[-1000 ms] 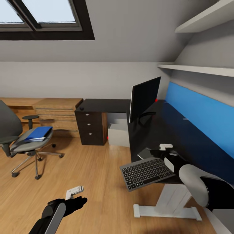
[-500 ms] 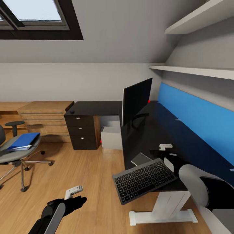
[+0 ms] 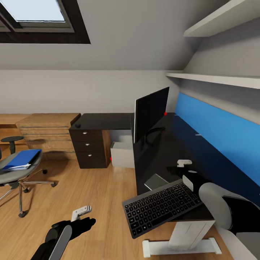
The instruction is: In the bedroom, organize the workspace by keeping the computer under the desk, ensuring the monitor is on the desk, placing the keyboard on the desk next to the monitor, placing the mouse on the desk next to the keyboard, moving the folder from the swivel chair onto the desk next to the mouse, stacking the notebook on top of the folder with the pen on top of the notebook, and positioning the swivel chair next to the desk.
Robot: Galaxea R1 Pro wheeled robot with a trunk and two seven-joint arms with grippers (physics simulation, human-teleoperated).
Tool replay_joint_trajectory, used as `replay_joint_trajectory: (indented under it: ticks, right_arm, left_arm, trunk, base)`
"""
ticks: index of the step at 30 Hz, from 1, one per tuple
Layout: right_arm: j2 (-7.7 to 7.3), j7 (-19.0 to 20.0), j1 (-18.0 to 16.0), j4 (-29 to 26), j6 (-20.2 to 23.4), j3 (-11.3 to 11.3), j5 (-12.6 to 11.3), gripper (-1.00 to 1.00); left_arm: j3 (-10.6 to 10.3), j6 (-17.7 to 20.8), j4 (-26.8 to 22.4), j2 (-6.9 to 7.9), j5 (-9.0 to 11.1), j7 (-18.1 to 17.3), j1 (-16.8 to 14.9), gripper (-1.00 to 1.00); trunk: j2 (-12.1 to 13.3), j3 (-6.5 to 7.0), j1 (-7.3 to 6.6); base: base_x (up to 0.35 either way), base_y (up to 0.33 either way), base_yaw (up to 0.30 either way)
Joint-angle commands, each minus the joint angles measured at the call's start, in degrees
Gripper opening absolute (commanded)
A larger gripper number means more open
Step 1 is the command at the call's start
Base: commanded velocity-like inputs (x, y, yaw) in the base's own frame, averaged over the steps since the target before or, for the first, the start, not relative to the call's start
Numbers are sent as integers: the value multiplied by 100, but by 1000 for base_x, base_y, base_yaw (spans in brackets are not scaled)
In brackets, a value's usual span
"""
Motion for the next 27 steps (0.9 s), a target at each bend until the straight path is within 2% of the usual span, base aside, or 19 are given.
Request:
replay_joint_trajectory:
  ticks: [1,9,12,14,17,19,27]
  right_arm:
    - [-4,18,-4,-1,-4,-50,60,100]
    - [-40,-101,-4,-17,8,-41,68,100]
    - [-37,-516,-4,-13,49,-19,147,100]
    - [-36,-948,-4,-11,173,-5,248,100]
    - [-40,-1092,-4,-11,235,3,283,100]
    - [-39,-1150,-4,-11,262,6,297,100]
    - [-26,-1190,-4,-7,377,11,306,100]
  left_arm:
    - [-9,11,-17,7,61,58,-3,100]
    - [8,11,-99,11,64,67,-3,100]
    - [43,11,-235,11,67,79,-3,100]
    - [159,11,-356,6,69,74,-3,100]
    - [203,11,-392,4,69,72,-3,100]
    - [221,11,-407,3,69,81,-3,100]
    - [233,11,-417,-6,61,87,-3,100]
  trunk:
    - [-3,-6,0]
    - [-3,-6,0]
    - [-3,-6,0]
    - [-3,-6,0]
    - [-3,-6,0]
    - [-3,-6,0]
    - [-324,-149,176]
  base:
    - [8,-3,0]
    - [2,-1,0]
    - [0,0,0]
    - [0,0,0]
    - [0,0,0]
    - [0,0,0]
    - [0,0,0]
